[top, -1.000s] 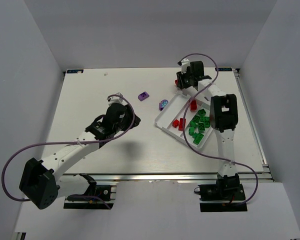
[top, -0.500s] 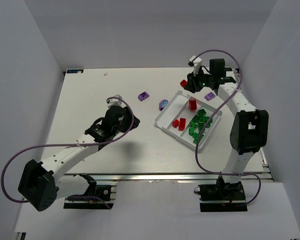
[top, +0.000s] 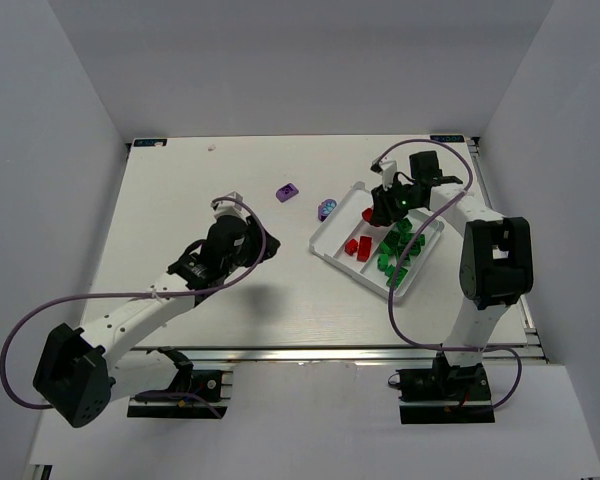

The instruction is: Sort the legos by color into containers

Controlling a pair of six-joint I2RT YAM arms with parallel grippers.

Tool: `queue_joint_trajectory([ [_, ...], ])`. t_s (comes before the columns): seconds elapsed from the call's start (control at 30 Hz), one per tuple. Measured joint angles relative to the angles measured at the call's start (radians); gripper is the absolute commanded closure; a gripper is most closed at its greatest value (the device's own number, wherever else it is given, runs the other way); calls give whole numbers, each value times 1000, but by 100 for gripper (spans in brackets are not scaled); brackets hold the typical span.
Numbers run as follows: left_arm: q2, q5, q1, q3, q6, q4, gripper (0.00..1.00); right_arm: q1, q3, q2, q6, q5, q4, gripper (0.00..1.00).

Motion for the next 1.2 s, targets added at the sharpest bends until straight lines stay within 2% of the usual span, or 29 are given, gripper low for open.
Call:
queue_joint_trajectory([
  [0.17, -22, 0, 0, -24, -6, 5, 44, 0, -11, 0, 0, 17, -1, 77],
  [0.3, -26, 0, 0, -29, -7, 7, 44, 0, -11, 2, 0, 24, -1, 59],
  [0.57, -27, 0, 0, -32, -14, 12, 44, 0, -11, 6, 0, 39, -1, 56],
  [0.8, -27, 0, 0, -32, -14, 24, 44, 0, -11, 6, 0, 41, -1, 37],
  [1.0, -27, 0, 0, -33, -14, 24, 44, 0, -11, 6, 5, 49, 0, 38],
  [1.07, -27, 0, 0, -34, -14, 24, 44, 0, -14, -2, 18, 82, 16, 35],
  [1.13, -30, 0, 0, -36, -14, 24, 44, -3, -23, -23, 34, 123, 45, 14],
  [1.2, -35, 0, 0, -39, -14, 23, 44, -15, -32, -56, 66, 157, 82, 11],
])
